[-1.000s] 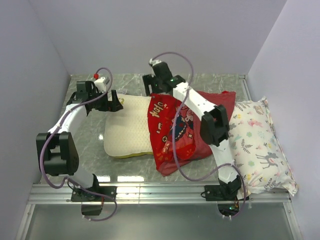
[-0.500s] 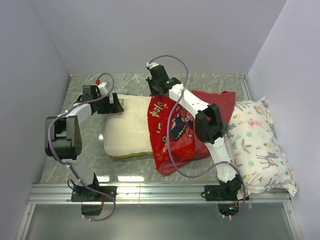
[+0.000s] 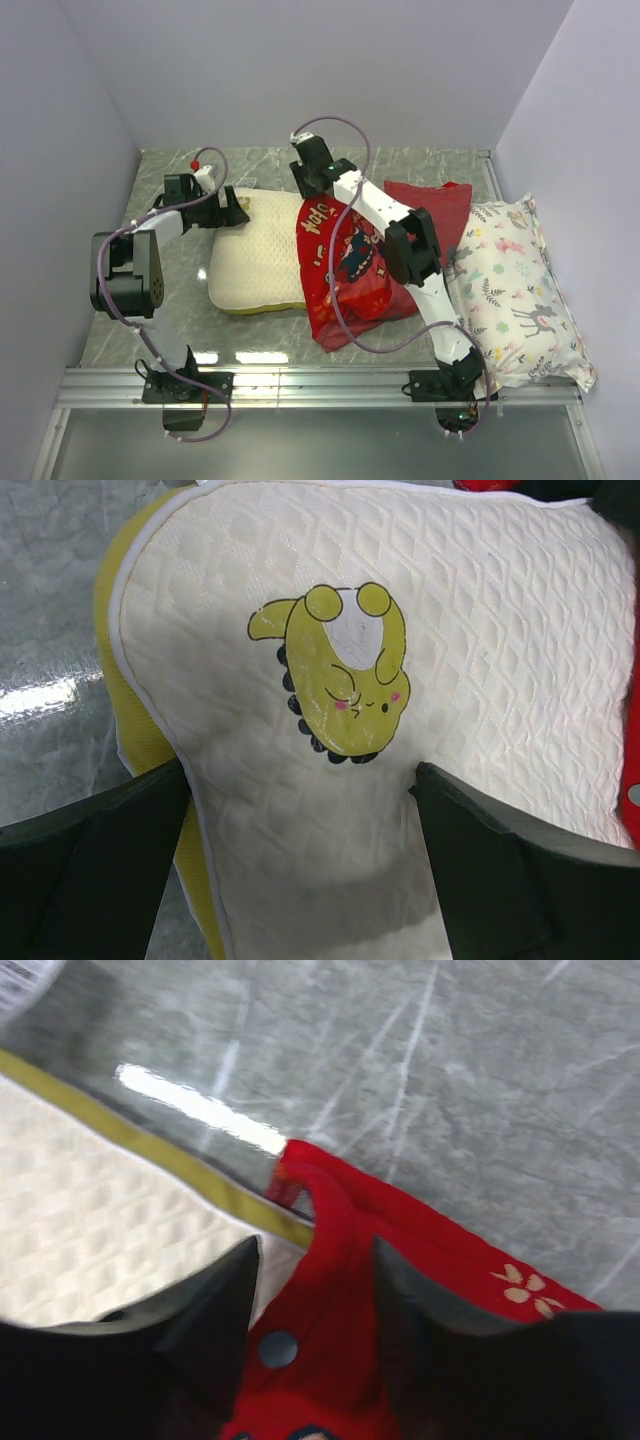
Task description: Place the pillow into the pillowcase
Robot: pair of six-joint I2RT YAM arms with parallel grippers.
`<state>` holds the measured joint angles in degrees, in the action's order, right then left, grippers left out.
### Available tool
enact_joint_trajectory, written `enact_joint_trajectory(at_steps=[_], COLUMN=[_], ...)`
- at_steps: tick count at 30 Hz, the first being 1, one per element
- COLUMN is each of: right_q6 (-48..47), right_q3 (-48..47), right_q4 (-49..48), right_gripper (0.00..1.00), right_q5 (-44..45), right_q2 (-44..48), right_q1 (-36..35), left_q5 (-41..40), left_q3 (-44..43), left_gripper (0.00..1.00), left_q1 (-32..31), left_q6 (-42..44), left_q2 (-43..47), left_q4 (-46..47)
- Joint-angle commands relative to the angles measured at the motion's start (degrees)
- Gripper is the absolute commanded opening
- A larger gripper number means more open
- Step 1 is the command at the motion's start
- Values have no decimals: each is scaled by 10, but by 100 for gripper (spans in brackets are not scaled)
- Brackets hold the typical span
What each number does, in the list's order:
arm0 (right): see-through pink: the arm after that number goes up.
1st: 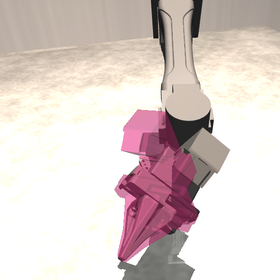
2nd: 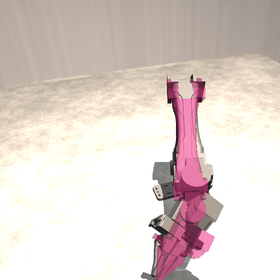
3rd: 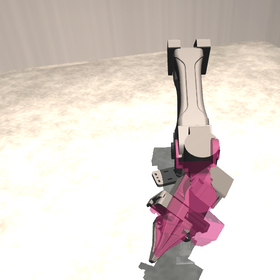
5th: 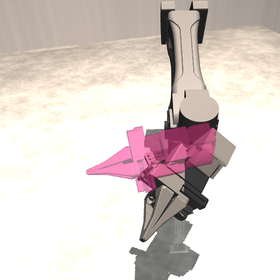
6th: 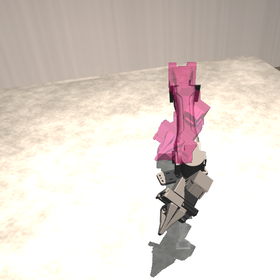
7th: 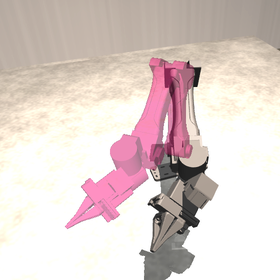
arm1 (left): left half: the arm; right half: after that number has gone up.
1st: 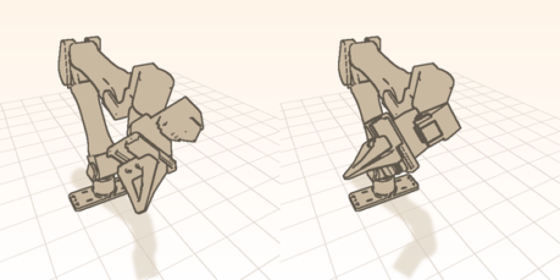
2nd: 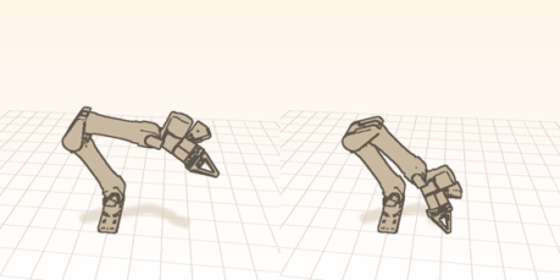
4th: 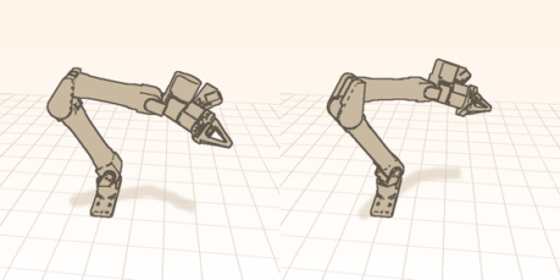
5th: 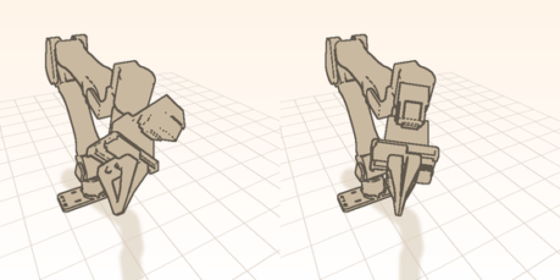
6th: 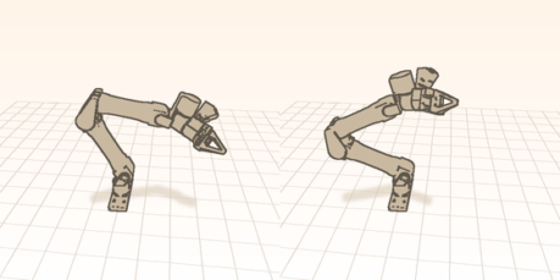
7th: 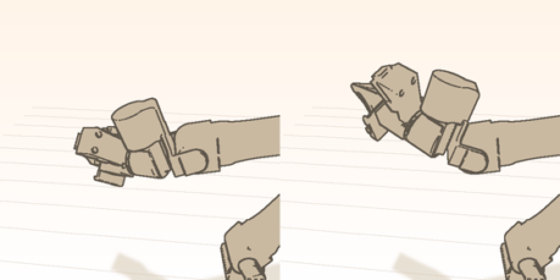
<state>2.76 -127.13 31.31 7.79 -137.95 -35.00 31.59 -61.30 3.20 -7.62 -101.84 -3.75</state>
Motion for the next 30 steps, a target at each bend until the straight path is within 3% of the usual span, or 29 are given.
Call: enact_joint_trajectory(at_steps=[1,2,4,6,8,9,13,16,17,20,22,26,29,30], right_q6=[-22,-22,-22,-18,-10,1,16,53,65,124,168,208,200,183], right_q3=[-21,-23,-26,-27,-16,-10,-6,-29,-43,-67,-72,-75,-62,-61], right_q4=[27,31,35,27,17,-1,-52,-88,-97,-135,-174,-195,-187,-158], right_gripper=[48,45,21,0,0,0,0,0,0,0,0,0,0,0], right_q5=[42,44,28,0,-76,-121,-256,-323,-335,-390,-421,-464,-559,-581], right_q2=[-28,-30,-31,-26,-3,10,85,113,116,123,124,123,120,117], right_q1=[-4,-4,-4,-3,-3,-7,-51,-97,-108,-139,-145,-145,-151,-163], left_q5=[7,11,22,80,154,229,360,404,415,417,415,398,378,363], left_q3=[14,14,14,3,-7,-6,8,44,75,117,138,179,188,194], left_gripper=[99,99,99,79,56,36,4,0,0,0,0,0,0,0], left_q1=[-7,-6,-7,-6,-5,-6,-20,-28,-28,-26,-23,2,28,36], left_q6=[-2,-5,-12,-10,-9,-18,-99,-225,-318,-479,-538,-515,-493,-510], left_q2=[5,0,-16,-33,-56,-60,-47,-7,8,41,53,70,56,48], left_q4=[0,3,9,5,7,30,120,235,351,517,565,554,516,566])
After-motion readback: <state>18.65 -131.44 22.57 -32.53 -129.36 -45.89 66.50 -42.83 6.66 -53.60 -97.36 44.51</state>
